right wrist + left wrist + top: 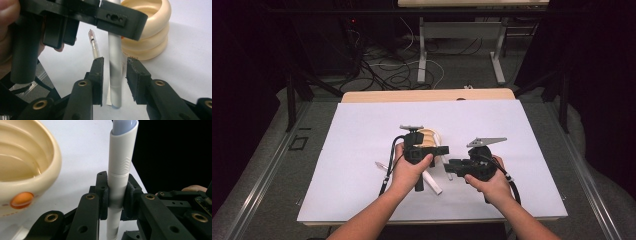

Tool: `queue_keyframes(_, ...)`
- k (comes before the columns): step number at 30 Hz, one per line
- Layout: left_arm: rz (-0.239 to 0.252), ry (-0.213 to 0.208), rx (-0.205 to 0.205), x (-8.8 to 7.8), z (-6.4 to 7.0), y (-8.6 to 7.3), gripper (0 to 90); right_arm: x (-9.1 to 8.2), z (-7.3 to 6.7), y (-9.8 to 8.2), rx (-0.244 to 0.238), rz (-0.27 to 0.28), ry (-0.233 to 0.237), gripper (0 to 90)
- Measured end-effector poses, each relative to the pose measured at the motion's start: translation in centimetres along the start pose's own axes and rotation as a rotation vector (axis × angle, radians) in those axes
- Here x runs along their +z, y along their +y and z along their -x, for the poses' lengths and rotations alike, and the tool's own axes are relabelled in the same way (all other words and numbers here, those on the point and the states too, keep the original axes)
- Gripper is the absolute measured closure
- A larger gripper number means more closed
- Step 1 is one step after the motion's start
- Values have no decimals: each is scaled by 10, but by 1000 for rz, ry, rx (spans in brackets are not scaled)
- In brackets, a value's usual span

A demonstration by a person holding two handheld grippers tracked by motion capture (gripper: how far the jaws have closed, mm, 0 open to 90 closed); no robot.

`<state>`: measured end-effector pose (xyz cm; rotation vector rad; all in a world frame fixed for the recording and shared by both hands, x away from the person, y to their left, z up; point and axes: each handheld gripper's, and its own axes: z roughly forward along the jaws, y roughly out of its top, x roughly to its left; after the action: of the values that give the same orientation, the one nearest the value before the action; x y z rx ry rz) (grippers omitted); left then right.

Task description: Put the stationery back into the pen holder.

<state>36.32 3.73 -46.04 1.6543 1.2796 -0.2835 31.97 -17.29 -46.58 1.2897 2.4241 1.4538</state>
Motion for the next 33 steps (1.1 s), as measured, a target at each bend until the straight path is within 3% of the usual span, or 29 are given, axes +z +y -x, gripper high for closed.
queue_keyframes(4, 6, 20, 25, -3, -4, 5, 777, 0, 1, 0, 3, 8, -7, 625)
queue_keyframes(10, 25, 30, 21, -7, -5, 12, 777, 2, 5, -1, 3, 16, -16, 555)
queue_keyframes(18, 58, 53, 54, -14, -6, 24, 777, 4, 8, -2, -2, 21, -30, 493)
queue_keyframes(33, 128, 111, 105, -27, -4, 51, 777, 6, 10, -4, -16, 4, -55, 474)
